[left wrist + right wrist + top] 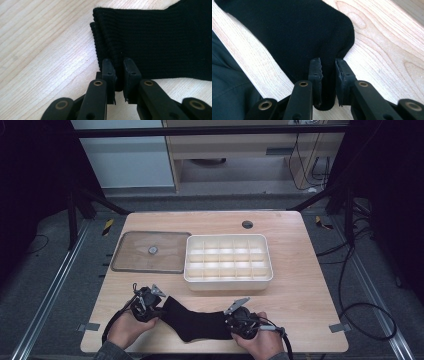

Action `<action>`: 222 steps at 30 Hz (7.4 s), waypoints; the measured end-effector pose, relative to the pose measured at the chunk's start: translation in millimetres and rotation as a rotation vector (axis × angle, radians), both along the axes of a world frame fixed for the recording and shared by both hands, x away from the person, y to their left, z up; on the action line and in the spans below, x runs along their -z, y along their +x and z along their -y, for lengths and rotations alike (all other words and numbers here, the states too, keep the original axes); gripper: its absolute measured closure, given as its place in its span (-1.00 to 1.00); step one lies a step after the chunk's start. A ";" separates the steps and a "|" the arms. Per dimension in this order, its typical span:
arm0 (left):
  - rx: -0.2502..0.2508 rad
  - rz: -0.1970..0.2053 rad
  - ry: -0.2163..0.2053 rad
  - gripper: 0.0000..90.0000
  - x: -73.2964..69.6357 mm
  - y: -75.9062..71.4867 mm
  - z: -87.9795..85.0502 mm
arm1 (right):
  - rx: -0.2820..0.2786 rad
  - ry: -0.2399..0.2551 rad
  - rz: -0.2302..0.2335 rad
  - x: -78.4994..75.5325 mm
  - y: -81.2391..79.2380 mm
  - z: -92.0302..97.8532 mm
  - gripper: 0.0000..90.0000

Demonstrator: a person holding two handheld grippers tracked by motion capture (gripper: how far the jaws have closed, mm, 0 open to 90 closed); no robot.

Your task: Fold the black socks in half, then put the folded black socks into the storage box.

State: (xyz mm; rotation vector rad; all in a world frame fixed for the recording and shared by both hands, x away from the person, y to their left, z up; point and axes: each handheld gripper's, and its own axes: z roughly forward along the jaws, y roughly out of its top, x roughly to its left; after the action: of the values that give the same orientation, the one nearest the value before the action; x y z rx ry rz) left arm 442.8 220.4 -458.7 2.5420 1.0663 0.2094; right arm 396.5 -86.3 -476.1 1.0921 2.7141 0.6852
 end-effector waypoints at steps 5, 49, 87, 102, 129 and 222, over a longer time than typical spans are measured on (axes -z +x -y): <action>0.001 0.007 -0.009 0.81 -5.8 0.4 -2.2 | -0.001 -0.001 -0.005 -0.3 0.8 -0.7 0.71; 0.125 0.078 -0.111 0.82 -68.2 -14.2 31.6 | 0.017 0.073 0.002 3.5 5.1 -29.5 0.69; 0.252 0.067 -0.144 0.82 -55.0 -40.9 93.2 | 0.033 0.134 -0.028 5.4 11.3 -25.6 0.69; 0.244 0.029 -0.159 0.82 -25.2 -41.8 110.4 | 0.067 0.183 -0.020 6.7 11.6 -21.3 0.48; 0.231 0.016 -0.160 0.80 -6.2 -42.7 124.8 | 0.054 0.207 -0.024 3.6 4.8 -8.7 0.81; 0.098 0.125 -0.127 0.83 19.8 -60.6 49.8 | 0.018 0.050 -0.015 -7.5 18.3 -33.0 0.11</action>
State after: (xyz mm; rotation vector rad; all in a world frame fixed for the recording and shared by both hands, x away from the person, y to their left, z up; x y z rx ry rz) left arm 382.2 170.6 -478.5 2.4253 0.8769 0.2618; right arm 414.8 -53.3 -468.5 1.1360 2.7097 0.7484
